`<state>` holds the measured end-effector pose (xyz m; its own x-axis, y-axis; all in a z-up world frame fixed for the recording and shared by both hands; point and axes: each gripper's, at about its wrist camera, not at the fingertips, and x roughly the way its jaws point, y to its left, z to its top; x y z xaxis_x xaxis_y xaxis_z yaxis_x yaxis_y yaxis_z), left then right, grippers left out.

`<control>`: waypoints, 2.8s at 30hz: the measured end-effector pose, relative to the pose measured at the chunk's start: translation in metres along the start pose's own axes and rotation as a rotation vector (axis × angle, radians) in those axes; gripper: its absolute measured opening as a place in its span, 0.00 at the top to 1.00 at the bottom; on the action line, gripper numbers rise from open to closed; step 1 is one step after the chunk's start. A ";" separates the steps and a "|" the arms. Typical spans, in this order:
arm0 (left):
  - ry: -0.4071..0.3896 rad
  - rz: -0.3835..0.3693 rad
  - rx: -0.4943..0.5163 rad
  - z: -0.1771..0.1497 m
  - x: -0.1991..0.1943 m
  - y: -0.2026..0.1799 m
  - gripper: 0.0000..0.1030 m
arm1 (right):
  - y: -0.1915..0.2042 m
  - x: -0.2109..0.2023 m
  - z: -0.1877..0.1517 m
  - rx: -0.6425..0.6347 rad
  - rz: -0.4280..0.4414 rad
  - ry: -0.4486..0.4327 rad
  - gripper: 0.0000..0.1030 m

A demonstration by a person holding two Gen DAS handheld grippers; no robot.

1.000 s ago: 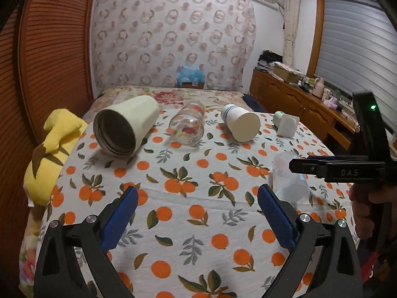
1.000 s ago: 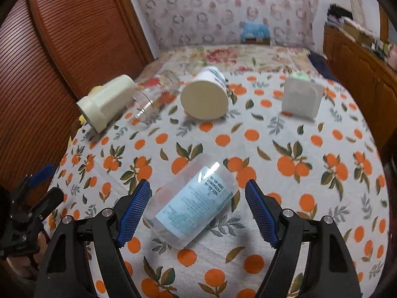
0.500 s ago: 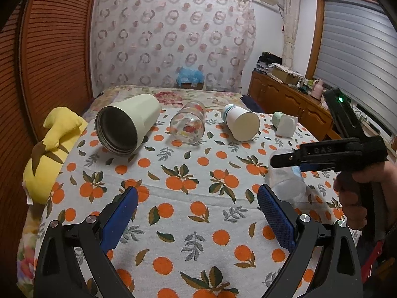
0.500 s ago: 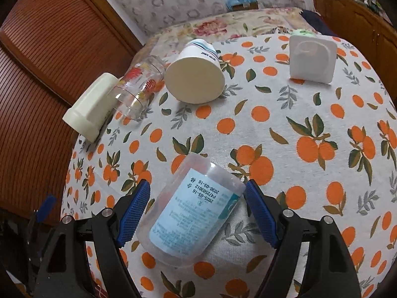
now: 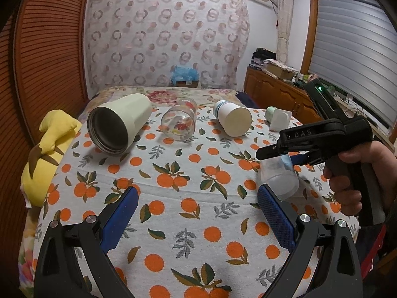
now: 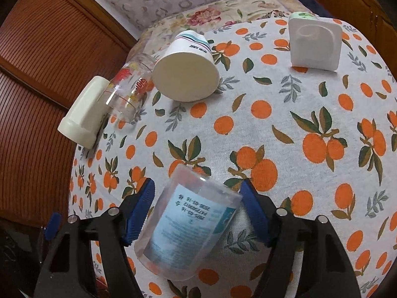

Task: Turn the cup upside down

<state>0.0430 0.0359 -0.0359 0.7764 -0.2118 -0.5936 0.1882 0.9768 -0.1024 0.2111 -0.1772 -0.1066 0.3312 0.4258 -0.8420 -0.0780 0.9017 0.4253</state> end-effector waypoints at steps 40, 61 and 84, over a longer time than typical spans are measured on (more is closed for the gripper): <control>-0.008 0.053 -0.016 0.002 0.004 0.009 0.10 | 0.067 -0.035 -0.042 -0.689 -0.265 -0.442 0.41; -0.012 0.065 -0.019 0.007 0.008 0.006 0.10 | 0.054 -0.043 -0.065 -0.619 -0.154 -0.426 0.31; -0.091 0.140 0.005 0.024 0.007 -0.043 0.07 | 0.009 -0.113 -0.098 -0.429 -0.135 -0.652 0.02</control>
<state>0.0545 -0.0083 -0.0163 0.8467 -0.0757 -0.5267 0.0769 0.9968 -0.0196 0.0807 -0.2096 -0.0399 0.8376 0.3005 -0.4562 -0.3095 0.9492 0.0570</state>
